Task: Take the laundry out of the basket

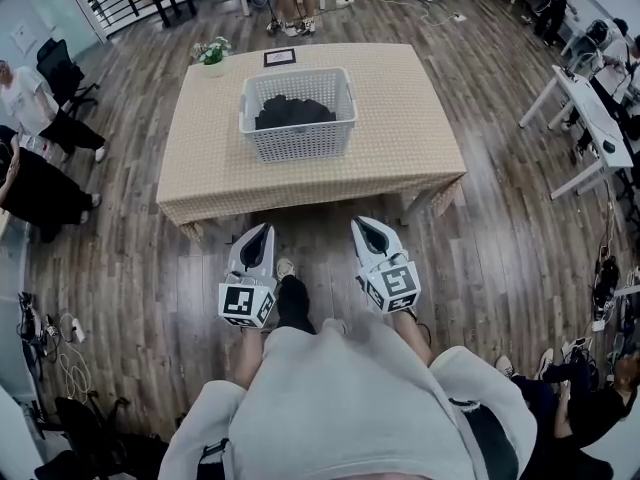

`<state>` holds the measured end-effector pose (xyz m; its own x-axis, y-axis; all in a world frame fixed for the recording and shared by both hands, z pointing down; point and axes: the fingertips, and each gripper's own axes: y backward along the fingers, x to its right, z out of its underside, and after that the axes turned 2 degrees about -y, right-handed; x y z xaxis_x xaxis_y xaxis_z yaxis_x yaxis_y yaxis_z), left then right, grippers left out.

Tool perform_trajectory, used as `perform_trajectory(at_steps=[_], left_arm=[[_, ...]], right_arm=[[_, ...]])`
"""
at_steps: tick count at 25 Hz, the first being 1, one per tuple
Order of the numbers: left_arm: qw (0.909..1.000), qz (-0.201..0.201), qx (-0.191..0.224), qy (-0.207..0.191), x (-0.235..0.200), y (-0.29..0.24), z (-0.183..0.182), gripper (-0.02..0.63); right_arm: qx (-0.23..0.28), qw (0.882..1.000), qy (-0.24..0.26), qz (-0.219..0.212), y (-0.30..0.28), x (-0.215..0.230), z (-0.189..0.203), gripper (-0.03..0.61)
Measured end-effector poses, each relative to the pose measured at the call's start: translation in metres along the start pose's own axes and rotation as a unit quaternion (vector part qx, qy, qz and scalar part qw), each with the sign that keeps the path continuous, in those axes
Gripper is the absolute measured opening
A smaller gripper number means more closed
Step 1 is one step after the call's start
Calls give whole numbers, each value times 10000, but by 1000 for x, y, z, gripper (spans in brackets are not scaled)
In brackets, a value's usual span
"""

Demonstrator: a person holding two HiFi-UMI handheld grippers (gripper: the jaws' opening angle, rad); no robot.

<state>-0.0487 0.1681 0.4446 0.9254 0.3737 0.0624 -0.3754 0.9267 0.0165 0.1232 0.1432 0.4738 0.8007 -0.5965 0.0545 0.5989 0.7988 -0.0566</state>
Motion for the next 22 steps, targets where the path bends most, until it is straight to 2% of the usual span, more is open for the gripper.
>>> perform_trajectory(at_steps=[6, 11, 16, 22], left_arm=[[9999, 32, 46, 104, -30, -39, 6, 11], [9997, 157, 104, 169, -66, -94, 17, 11], [9994, 238, 164, 163, -118, -152, 13, 11], [9992, 228, 322, 53, -195, -211, -8, 11]], right_arm=[[-68, 9999, 70, 28, -42, 15, -2, -1], [-141, 9998, 132, 94, -98, 36, 0, -2], [-189, 9995, 201, 121, -171, 51, -12, -1], [-22, 9992, 363, 180, -262, 65, -50, -1]])
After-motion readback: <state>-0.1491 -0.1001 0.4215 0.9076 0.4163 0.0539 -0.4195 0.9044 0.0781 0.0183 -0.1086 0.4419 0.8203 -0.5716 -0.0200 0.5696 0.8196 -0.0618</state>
